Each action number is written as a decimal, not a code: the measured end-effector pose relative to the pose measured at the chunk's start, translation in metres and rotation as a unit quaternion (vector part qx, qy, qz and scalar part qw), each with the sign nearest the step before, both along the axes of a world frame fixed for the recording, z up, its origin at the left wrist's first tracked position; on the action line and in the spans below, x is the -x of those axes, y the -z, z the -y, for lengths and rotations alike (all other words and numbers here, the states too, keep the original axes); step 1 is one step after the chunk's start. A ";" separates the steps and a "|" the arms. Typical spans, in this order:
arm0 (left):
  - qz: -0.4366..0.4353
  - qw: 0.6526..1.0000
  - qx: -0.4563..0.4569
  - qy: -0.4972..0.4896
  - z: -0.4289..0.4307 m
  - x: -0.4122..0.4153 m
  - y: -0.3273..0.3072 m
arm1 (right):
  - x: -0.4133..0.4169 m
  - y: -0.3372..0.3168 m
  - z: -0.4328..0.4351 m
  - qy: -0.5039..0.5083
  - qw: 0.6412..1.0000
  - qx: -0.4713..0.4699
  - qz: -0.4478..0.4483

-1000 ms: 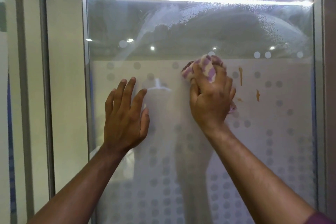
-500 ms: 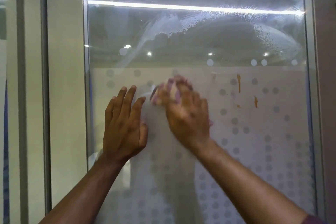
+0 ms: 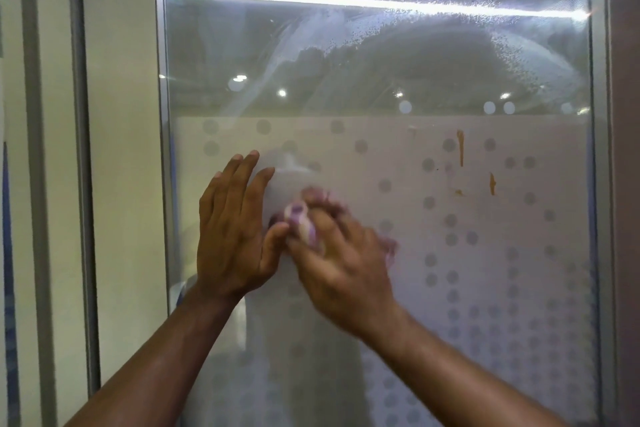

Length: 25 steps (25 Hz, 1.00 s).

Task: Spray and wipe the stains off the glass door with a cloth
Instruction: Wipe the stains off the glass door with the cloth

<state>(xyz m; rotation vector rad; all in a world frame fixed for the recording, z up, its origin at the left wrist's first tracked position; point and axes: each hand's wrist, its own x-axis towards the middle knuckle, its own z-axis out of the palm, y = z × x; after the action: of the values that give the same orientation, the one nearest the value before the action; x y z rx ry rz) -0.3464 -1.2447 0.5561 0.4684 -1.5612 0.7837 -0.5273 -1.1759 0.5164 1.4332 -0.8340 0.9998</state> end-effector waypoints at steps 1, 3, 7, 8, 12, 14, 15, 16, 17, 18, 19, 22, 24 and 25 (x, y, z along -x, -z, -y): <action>-0.001 1.000 0.001 0.011 0.000 0.000 0.000 | 0.003 0.017 -0.003 0.003 0.999 -0.020 -0.025; -0.003 1.000 0.002 0.009 0.001 0.000 0.000 | 0.014 0.008 -0.006 0.015 0.998 -0.027 -0.046; -0.004 1.000 0.006 -0.019 0.006 0.001 0.001 | 0.023 -0.092 -0.005 0.068 0.994 0.036 0.084; -0.006 1.000 0.006 -0.023 0.006 0.001 0.001 | 0.024 -0.120 -0.006 0.077 0.989 0.039 0.124; -0.006 1.000 0.005 -0.016 0.008 0.001 0.001 | 0.018 -0.161 -0.005 0.066 0.980 0.038 0.183; -0.012 1.000 0.011 0.012 0.010 0.000 0.000 | 0.004 -0.134 0.001 0.059 0.990 0.040 0.125; -0.019 0.999 0.015 0.040 0.010 -0.001 -0.001 | -0.002 -0.111 0.004 0.041 0.994 0.039 0.088; -0.027 0.997 0.013 0.074 0.010 -0.002 -0.001 | -0.006 -0.085 0.006 0.019 0.998 0.036 0.057; -0.038 0.993 0.008 0.109 0.011 -0.003 -0.001 | -0.008 -0.057 0.008 -0.005 0.999 0.031 0.033; -0.049 0.989 0.001 0.141 0.011 -0.005 -0.002 | -0.007 -0.030 0.008 -0.023 0.999 0.023 0.011; -0.057 0.985 -0.004 0.162 0.011 -0.006 -0.002 | -0.003 -0.006 0.008 -0.031 0.999 0.010 -0.014; -0.058 0.987 -0.007 0.152 0.011 -0.007 -0.002 | 0.020 0.044 0.003 -0.012 0.992 -0.042 -0.118; -0.051 0.992 -0.002 0.115 0.009 -0.005 -0.004 | 0.045 0.055 -0.005 0.002 0.986 -0.052 -0.160; -0.055 0.993 -0.002 0.101 0.007 -0.003 -0.004 | 0.059 0.057 -0.010 0.003 0.987 -0.050 -0.155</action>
<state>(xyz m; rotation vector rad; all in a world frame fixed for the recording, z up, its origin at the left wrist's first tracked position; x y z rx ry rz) -0.3432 -1.2512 0.5600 0.3450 -1.4807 0.5897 -0.5865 -1.1658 0.4594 1.6205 -0.6653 0.7118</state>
